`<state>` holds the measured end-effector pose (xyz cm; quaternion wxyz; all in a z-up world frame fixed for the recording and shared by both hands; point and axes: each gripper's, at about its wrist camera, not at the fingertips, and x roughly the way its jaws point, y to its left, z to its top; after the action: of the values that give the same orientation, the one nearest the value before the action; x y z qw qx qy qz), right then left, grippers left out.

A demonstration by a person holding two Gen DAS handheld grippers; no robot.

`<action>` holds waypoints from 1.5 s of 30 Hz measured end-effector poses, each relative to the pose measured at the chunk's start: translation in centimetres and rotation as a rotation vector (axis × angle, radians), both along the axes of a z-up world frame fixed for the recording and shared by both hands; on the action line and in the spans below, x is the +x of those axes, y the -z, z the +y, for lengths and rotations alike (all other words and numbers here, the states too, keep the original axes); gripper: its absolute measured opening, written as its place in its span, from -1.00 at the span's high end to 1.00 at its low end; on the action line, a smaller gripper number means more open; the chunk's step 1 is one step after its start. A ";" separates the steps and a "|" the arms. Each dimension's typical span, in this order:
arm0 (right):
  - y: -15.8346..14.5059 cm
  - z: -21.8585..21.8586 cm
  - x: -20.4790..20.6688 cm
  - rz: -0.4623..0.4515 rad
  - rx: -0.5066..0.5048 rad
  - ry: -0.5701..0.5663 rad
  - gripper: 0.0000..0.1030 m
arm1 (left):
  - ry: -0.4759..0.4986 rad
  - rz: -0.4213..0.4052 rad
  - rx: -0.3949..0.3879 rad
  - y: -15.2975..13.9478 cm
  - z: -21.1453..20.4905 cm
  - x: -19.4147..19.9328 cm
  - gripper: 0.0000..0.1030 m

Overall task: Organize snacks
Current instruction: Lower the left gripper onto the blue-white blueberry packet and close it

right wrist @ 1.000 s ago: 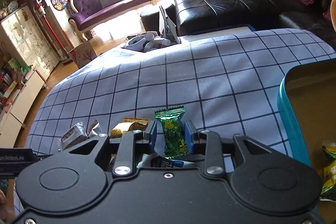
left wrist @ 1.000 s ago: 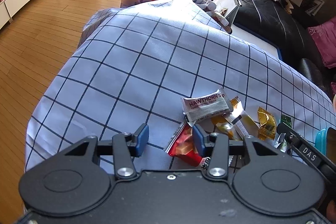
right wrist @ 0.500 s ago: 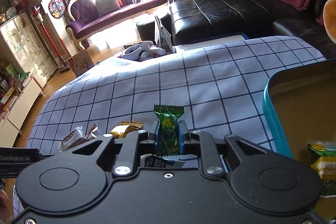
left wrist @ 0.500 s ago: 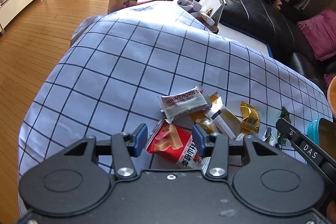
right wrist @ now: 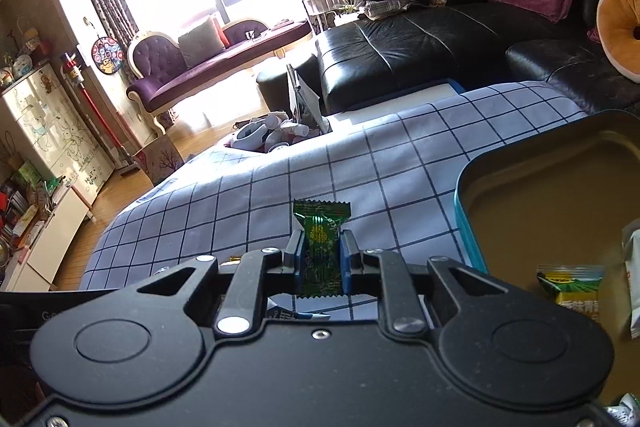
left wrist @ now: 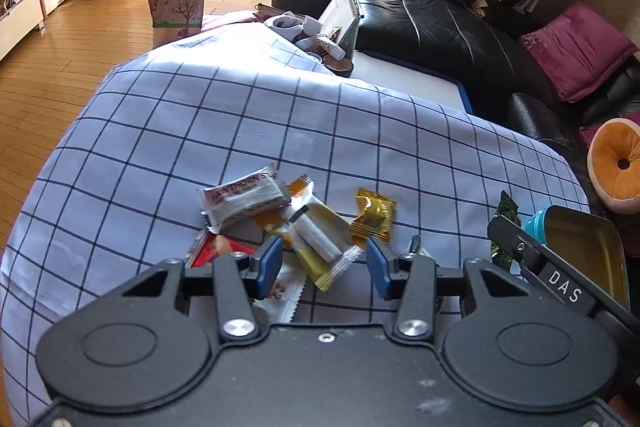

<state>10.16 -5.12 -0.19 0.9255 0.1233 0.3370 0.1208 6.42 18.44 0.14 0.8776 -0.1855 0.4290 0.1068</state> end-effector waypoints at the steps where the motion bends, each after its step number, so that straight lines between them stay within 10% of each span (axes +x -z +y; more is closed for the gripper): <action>1: 0.0 -0.2 -0.1 -0.002 0.003 0.003 0.49 | 0.006 -0.005 0.002 0.0 -0.4 0.1 0.09; 19: 0.7 -2.0 -1.2 -0.007 -0.048 0.011 0.49 | -0.006 -0.007 -0.040 1.1 -5.7 3.2 0.08; 35: 0.6 -3.5 -1.6 -0.022 -0.075 0.068 0.49 | -0.002 0.097 0.088 3.0 -7.8 4.6 -0.01; 45: -0.1 -3.7 -1.6 -0.039 -0.043 0.072 0.49 | 0.009 0.137 -0.026 3.5 -4.3 2.6 -0.08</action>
<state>8.60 -8.86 -0.04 0.9381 0.1130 0.3168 0.0827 9.07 14.09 -3.32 0.8441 -0.1872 0.4903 0.1096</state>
